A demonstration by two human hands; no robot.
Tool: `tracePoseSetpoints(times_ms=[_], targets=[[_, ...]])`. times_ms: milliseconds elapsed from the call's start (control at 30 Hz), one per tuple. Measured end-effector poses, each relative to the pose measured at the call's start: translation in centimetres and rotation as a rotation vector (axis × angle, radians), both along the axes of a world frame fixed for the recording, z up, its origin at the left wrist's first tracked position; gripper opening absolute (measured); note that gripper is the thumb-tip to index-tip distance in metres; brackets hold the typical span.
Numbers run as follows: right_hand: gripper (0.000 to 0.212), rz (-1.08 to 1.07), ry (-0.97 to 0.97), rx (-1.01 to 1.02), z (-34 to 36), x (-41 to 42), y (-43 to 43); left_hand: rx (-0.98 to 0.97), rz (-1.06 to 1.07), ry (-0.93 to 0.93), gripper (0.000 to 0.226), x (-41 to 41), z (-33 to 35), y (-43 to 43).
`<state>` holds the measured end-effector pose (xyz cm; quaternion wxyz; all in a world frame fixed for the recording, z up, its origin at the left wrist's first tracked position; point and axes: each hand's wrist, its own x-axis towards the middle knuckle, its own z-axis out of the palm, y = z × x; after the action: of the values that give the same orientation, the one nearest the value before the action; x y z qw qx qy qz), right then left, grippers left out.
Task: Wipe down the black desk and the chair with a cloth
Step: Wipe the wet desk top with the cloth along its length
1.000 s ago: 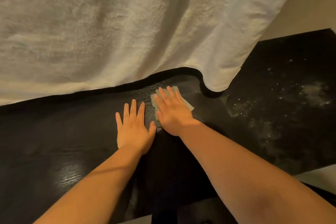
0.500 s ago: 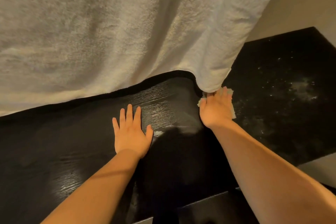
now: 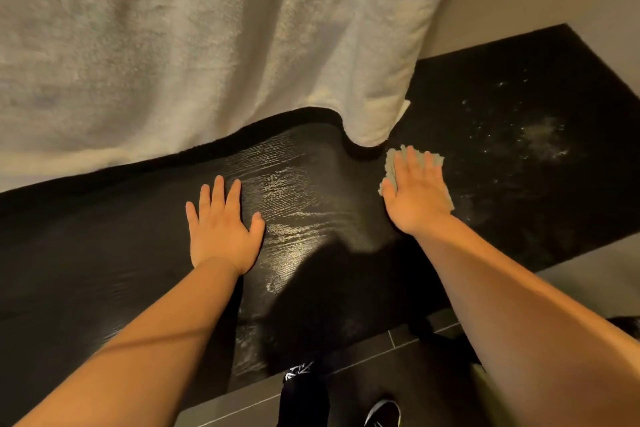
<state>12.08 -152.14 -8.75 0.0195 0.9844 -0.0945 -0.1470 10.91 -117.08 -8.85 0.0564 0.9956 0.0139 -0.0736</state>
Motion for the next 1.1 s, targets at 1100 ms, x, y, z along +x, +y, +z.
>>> tracePoseSetpoints(times_ms=[1100], targets=[[0.068, 0.339, -0.094, 0.128, 0.6, -7.1, 4.0, -0.011, -0.036, 0.002, 0.071, -0.2, 0.1, 0.4]])
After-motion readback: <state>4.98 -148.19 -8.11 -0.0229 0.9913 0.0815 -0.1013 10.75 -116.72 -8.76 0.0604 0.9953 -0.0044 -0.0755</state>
